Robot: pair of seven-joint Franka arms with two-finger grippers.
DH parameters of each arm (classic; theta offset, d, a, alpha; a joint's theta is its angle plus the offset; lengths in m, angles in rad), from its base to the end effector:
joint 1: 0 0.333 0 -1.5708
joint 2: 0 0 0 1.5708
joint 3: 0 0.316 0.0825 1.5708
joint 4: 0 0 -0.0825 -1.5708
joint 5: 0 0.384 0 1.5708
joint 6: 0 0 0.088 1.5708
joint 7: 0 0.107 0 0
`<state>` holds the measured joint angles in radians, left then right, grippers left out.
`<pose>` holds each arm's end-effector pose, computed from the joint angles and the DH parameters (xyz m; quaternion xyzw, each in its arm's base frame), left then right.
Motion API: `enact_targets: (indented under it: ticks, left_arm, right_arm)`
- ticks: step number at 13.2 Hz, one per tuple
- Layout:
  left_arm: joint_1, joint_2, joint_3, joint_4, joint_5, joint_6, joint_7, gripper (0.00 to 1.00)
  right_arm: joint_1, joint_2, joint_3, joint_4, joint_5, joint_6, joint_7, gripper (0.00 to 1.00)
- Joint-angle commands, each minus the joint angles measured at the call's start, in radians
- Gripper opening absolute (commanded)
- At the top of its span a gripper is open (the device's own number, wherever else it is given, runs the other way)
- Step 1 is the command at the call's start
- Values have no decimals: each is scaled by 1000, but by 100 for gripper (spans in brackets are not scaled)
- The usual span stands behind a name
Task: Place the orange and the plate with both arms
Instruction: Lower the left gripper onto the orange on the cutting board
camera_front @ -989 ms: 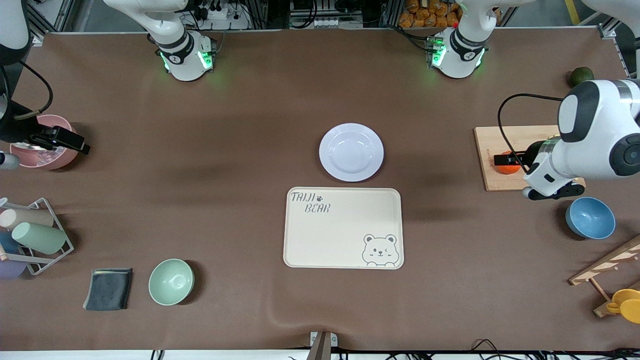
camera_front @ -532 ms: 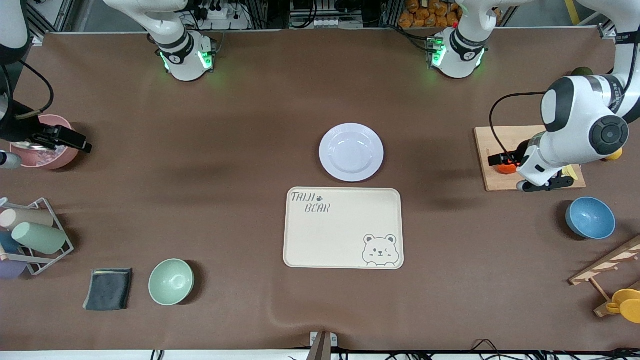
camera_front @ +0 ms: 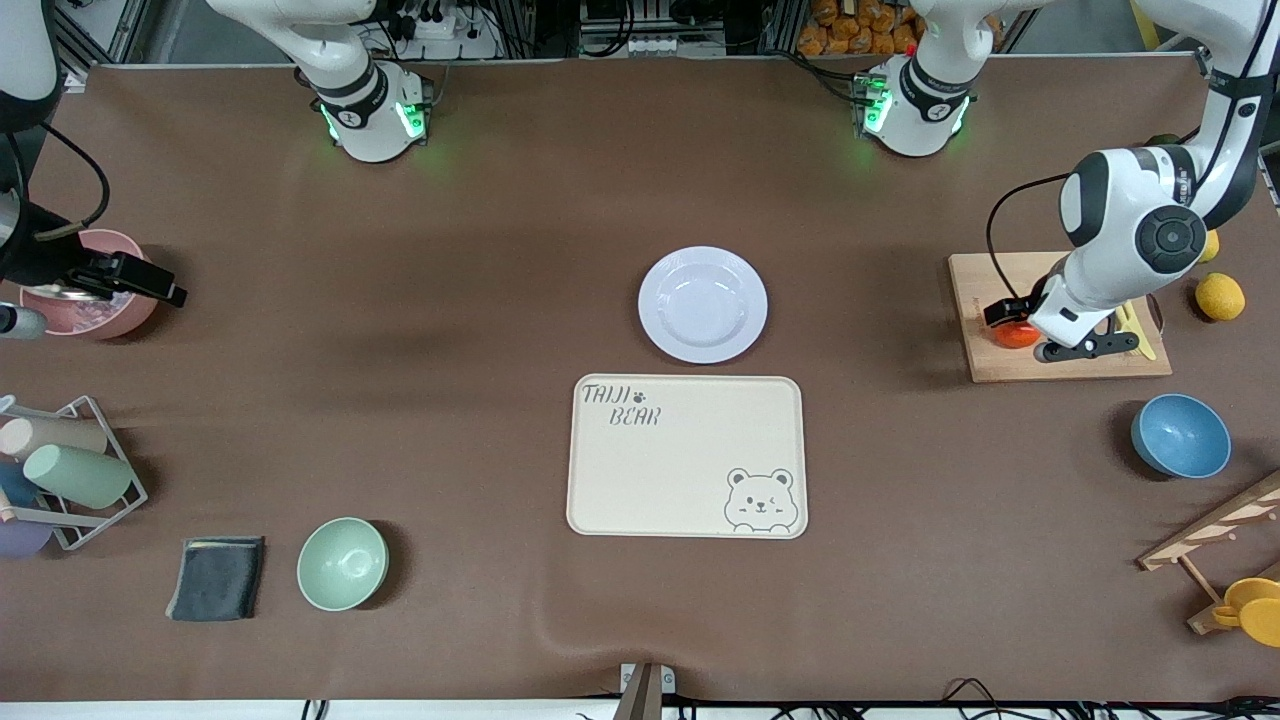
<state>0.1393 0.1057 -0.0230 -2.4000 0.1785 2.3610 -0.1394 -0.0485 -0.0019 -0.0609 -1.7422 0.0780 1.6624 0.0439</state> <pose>0.4781 0.0580 0.2601 -0.9940 -0.0595 0.0712 0.0576 0.5513 -0.0529 0.5525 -0.9952 0.0815 0.0376 0.0400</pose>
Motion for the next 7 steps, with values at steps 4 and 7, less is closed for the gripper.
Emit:
enact_targets:
  ticks: [4, 7]
  left_arm:
    - [37, 28, -9, -34, 33, 82, 6, 100]
    - [40, 58, -9, -34, 64, 92, 12, 100]
  right_arm:
    - [-11, 17, 6, 18, 23, -13, -4, 100]
    - [-10, 20, 6, 7, 45, -7, -2, 100]
